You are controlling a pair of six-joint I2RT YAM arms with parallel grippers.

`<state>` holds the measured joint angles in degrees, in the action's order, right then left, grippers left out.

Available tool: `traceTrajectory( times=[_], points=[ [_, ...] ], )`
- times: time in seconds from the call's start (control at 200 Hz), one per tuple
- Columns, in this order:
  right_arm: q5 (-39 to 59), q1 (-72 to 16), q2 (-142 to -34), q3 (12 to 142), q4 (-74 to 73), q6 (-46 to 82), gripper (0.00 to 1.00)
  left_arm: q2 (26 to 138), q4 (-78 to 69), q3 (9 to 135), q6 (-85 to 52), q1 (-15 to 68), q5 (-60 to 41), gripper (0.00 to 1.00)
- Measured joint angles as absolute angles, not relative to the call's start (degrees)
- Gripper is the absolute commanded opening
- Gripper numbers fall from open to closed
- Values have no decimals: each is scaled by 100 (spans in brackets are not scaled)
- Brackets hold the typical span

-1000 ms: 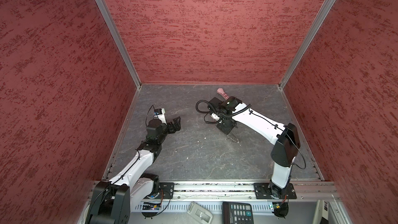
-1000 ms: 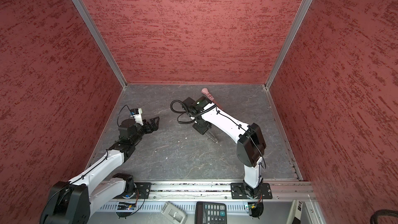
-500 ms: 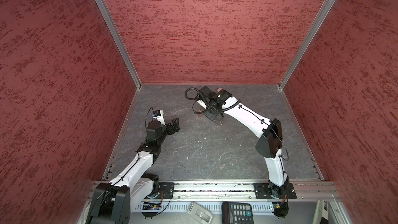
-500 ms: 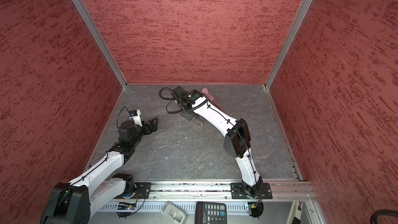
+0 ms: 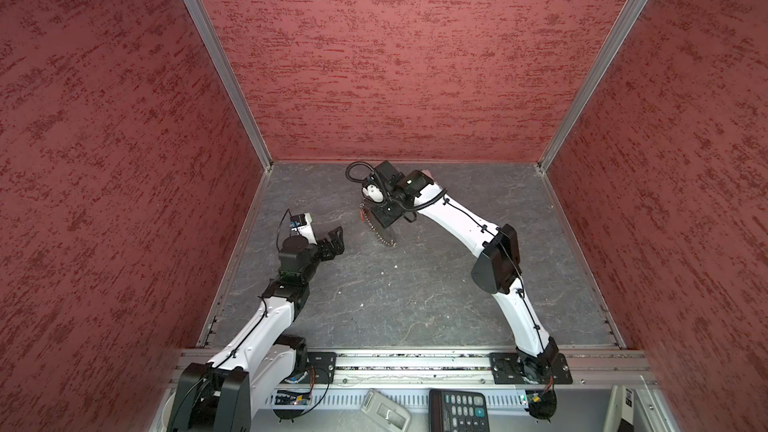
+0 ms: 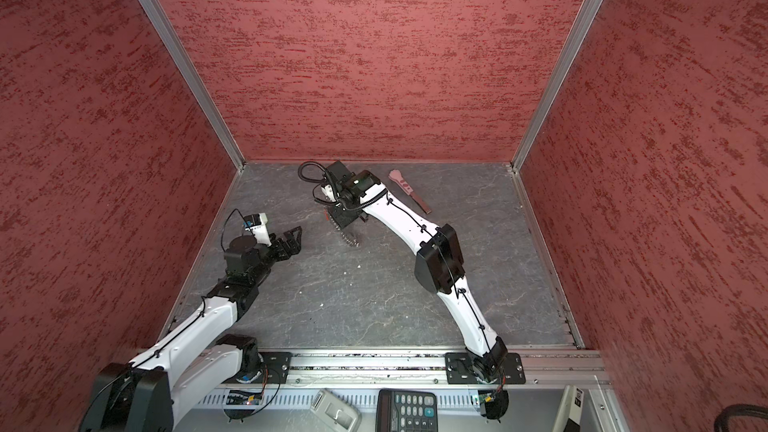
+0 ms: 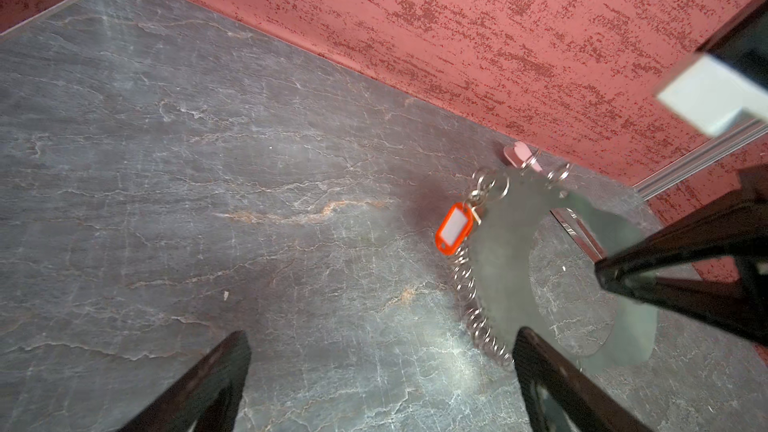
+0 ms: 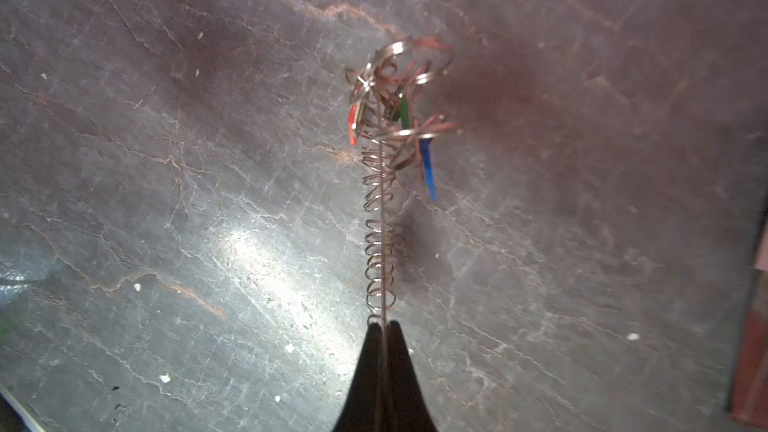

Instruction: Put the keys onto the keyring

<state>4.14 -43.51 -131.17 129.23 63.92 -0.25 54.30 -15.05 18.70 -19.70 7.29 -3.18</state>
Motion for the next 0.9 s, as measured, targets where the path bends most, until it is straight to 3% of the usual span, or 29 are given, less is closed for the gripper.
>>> traceTrajectory(
  times=[0.15, 0.641, 0.902],
  points=[
    [250, -4296, -12809, 12307, 6224, 123, 0, 5430, -1505, 1870, -1970, 729, -296, 100],
    [-2263, -4095, -12317, 11179, 6578, 38, 0, 5382, -1503, 1868, -1979, 703, -263, 100],
    [-2926, -4637, -11880, 9898, 6416, -180, 0, 5266, -1505, 1796, -2064, 626, -239, 100]
  ],
)
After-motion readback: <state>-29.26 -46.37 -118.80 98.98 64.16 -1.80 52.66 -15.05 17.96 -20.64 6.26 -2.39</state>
